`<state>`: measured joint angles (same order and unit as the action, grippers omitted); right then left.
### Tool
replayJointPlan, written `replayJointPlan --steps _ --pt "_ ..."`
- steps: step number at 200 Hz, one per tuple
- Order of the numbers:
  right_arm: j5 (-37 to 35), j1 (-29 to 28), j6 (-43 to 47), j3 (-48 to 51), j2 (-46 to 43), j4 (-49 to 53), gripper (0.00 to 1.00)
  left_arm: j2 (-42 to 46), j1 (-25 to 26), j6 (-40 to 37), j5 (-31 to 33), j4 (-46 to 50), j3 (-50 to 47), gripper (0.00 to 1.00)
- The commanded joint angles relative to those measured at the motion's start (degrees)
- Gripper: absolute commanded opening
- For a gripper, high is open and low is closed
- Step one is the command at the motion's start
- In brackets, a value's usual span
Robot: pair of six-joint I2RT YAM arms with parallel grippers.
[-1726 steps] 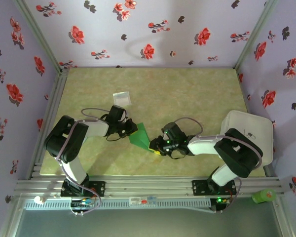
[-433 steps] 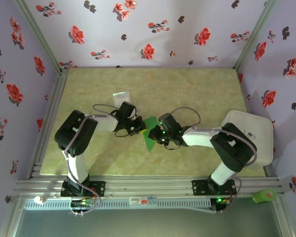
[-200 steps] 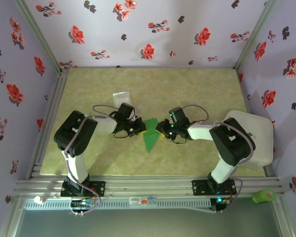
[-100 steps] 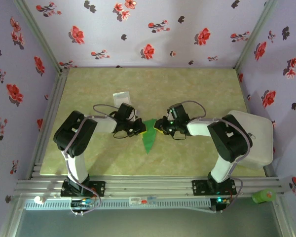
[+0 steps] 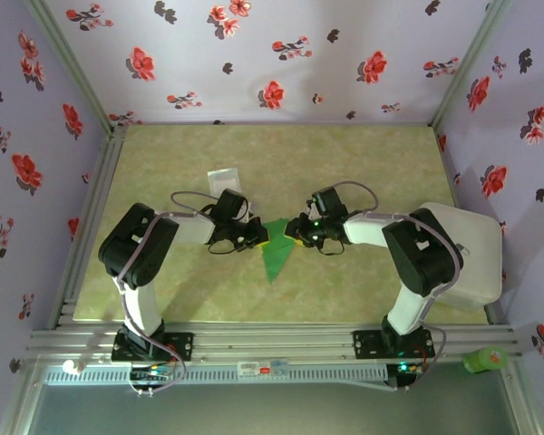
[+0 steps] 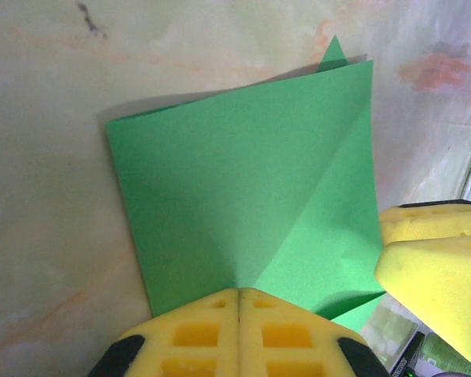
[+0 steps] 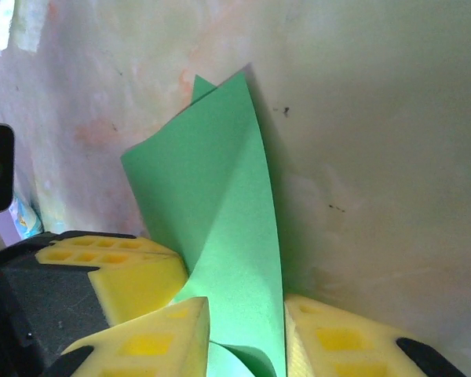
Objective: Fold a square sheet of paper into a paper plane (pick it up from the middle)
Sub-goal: Fold the wing for the fifth time at the center of the table.
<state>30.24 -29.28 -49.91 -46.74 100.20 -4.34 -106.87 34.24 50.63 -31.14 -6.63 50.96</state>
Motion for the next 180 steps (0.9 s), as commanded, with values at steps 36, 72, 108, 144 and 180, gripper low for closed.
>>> replayJointPlan --steps 36,72,108,144,180 --pt "5.1 1.7 -0.5 0.0 4.0 -4.8 0.25 0.0 -0.1 -1.5 0.1 5.1 0.7 0.01" --pt "5.5 2.1 1.3 -0.7 4.4 -3.3 0.24 0.2 -0.1 -1.5 0.0 5.1 0.8 0.01" --pt "6.2 2.2 1.0 -0.1 4.3 -3.6 0.24 0.3 -0.1 -1.2 0.2 5.1 0.7 0.01" --pt "6.4 2.2 2.2 2.4 2.4 -2.9 0.21 1.0 -0.4 -1.0 1.3 5.1 0.2 0.01" --pt "9.1 2.3 2.4 3.3 2.1 -5.4 0.18 1.1 -0.9 -0.9 1.1 4.8 0.4 0.01"
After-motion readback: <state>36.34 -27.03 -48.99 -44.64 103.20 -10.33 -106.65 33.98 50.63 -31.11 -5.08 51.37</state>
